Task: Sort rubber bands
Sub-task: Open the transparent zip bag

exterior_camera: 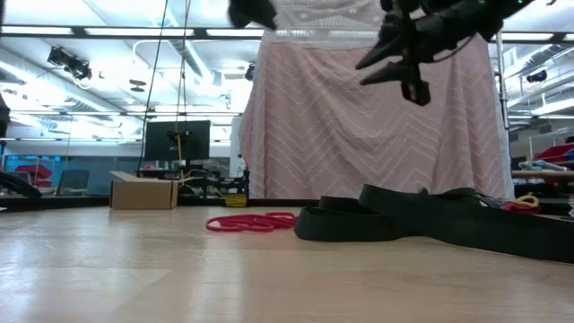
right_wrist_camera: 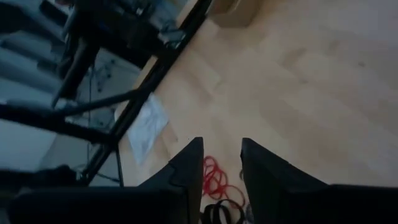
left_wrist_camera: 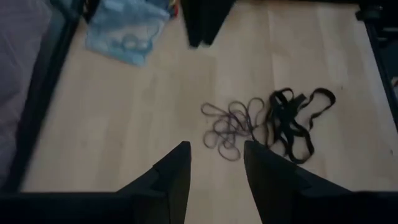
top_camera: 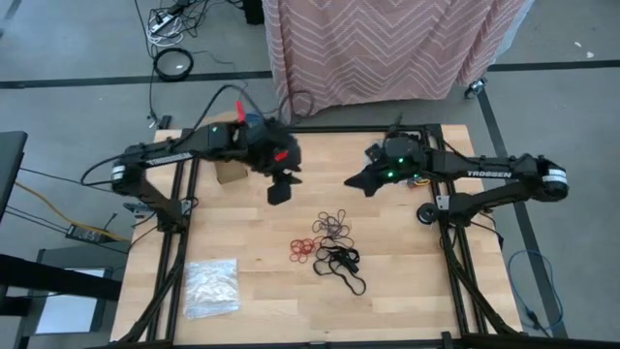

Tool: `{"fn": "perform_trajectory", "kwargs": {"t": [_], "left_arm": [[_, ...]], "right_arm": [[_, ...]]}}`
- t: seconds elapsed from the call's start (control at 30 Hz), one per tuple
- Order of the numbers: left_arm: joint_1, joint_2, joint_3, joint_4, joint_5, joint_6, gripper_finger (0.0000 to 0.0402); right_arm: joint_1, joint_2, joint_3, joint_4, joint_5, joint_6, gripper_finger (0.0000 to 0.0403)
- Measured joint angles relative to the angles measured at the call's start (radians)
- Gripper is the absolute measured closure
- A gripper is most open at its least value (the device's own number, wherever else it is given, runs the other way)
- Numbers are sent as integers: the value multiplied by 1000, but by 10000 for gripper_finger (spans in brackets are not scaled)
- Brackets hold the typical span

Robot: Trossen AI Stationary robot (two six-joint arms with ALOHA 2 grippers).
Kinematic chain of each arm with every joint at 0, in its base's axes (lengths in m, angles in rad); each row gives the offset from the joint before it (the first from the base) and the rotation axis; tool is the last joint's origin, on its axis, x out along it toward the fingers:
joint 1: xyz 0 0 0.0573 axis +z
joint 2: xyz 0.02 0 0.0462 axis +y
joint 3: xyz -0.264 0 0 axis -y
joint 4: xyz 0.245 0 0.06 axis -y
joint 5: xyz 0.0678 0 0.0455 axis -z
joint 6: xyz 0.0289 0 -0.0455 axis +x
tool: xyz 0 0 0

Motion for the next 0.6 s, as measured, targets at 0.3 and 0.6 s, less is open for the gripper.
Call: {"fn": "perform_trajectory", "kwargs": {"t": [0.3, 0.6], "left_arm": [[-152, -329, -536, 215, -12, -406, 245], [-496, -214, -617, 88, -69, -643, 245]], "right_arm": [[231, 167, 77, 0, -4, -112, 313], [484, 263, 78, 53, 15, -106, 314]]}}
